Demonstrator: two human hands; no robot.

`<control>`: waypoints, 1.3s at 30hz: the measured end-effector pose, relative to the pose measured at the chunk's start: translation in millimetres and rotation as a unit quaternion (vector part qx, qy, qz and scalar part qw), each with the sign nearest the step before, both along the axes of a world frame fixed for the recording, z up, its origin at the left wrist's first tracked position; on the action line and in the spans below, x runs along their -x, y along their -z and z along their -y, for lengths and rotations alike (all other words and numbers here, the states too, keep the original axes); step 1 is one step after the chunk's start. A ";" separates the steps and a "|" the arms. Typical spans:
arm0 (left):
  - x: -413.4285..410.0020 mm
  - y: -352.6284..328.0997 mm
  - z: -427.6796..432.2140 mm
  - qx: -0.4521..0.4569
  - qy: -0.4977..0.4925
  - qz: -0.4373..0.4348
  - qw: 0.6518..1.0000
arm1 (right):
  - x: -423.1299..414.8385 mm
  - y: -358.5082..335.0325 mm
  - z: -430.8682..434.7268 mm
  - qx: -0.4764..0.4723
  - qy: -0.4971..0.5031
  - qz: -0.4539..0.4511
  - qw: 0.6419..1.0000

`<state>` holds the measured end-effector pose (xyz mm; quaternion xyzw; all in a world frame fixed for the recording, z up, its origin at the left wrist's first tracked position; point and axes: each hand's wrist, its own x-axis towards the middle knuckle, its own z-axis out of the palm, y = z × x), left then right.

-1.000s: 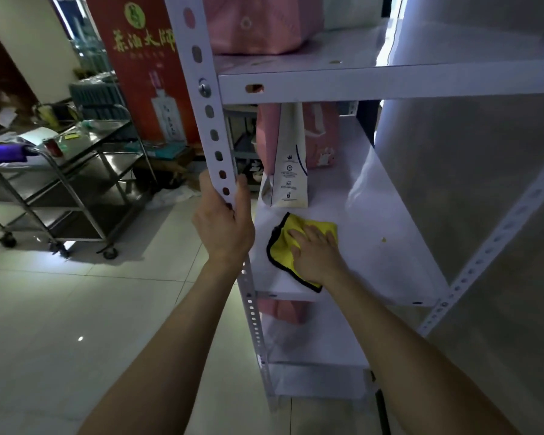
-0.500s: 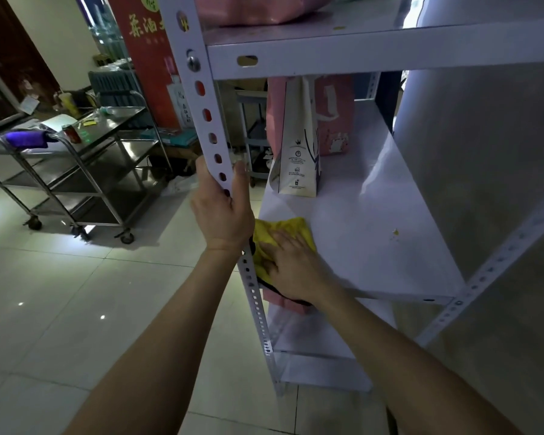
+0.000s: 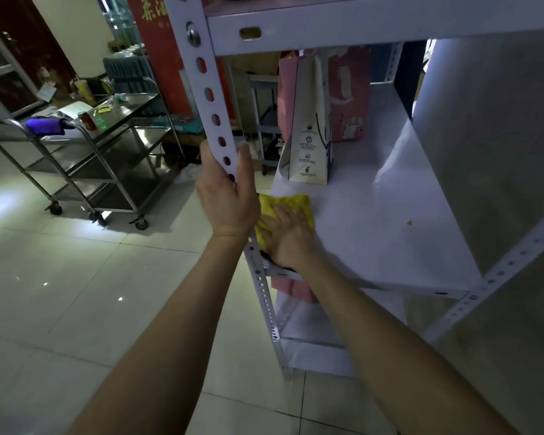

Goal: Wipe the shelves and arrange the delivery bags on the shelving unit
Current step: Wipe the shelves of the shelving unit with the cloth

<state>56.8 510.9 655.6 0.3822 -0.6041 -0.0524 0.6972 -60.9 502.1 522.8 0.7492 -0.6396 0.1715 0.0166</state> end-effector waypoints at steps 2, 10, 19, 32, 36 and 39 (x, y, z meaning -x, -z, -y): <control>0.9 -0.3 -1.4 0.002 0.001 0.000 1.000 | 2.0 0.7 -24.1 0.003 -0.034 0.006 0.999; -3.4 -0.8 4.1 -0.004 0.016 0.016 1.000 | 158.5 12.2 -62.6 0.027 0.117 0.035 0.992; -1.8 -0.5 2.6 0.001 0.004 0.011 1.000 | 82.9 4.9 -46.6 -0.037 0.205 -0.036 0.977; -4.7 2.0 2.6 -0.007 0.029 0.023 0.999 | 170.7 20.0 -62.6 0.031 0.210 0.098 0.972; -3.9 1.7 4.5 -0.001 0.021 0.037 0.999 | 233.7 9.7 -41.2 -0.035 0.325 0.060 0.943; -6.0 2.3 5.5 -0.003 0.013 0.027 1.000 | 205.7 3.7 -20.0 -0.051 0.373 0.051 0.925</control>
